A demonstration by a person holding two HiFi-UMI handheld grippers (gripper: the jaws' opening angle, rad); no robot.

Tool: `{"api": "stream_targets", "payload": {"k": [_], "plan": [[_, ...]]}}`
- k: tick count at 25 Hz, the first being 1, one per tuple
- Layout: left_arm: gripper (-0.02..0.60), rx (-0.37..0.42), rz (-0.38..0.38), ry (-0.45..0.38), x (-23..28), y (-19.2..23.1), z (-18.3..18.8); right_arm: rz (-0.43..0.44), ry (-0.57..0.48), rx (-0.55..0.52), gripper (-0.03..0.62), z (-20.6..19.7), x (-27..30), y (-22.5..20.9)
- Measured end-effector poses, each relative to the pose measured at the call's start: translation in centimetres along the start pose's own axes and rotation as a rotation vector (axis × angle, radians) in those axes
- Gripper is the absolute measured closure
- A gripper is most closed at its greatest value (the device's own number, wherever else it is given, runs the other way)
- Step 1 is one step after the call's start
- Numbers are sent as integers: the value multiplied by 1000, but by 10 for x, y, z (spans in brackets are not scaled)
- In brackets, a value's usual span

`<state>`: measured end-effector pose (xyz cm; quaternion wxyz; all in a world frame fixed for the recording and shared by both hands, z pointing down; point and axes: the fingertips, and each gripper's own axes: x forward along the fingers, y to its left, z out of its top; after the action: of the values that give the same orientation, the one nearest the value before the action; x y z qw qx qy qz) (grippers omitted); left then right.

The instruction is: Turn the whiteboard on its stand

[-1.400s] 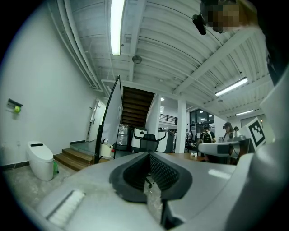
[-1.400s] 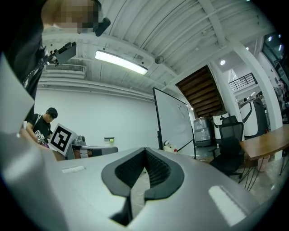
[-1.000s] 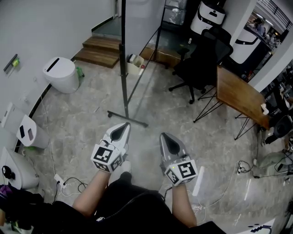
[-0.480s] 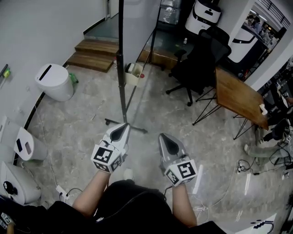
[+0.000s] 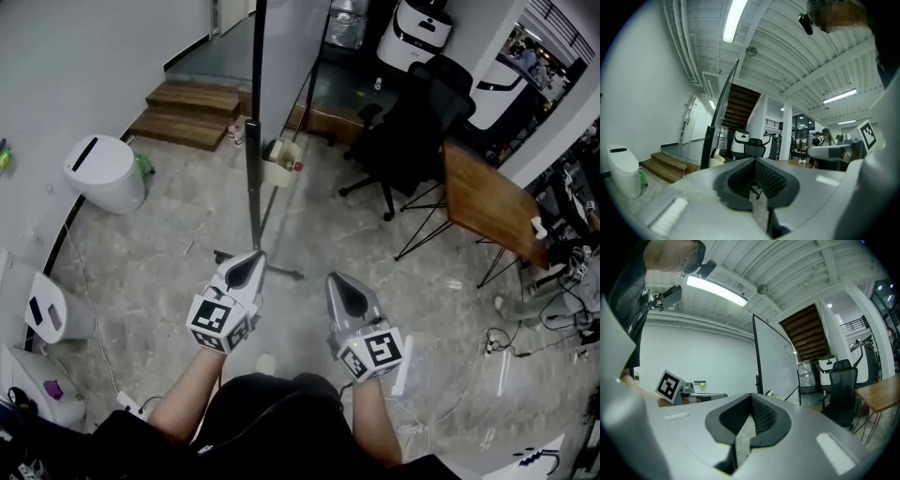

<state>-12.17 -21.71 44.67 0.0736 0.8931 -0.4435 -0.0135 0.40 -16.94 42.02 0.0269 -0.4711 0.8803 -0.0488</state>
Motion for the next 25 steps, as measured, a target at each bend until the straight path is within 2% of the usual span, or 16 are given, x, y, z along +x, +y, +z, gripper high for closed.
{"api": "stream_targets", "payload": {"k": [11,19,22,25], "plan": [[578,-13,13,5,13,23,-5,12,18,-6,588,-5,26,-4],[578,8,59,10,31,33,-1,67,10,1,588,0,43,-17],[577,26,105,9,42,42,0,90,1,-4,588,4,50,-24],[575,54,201,-9,55,66,4,111,-9,-9,588,12,59,-34]]}}
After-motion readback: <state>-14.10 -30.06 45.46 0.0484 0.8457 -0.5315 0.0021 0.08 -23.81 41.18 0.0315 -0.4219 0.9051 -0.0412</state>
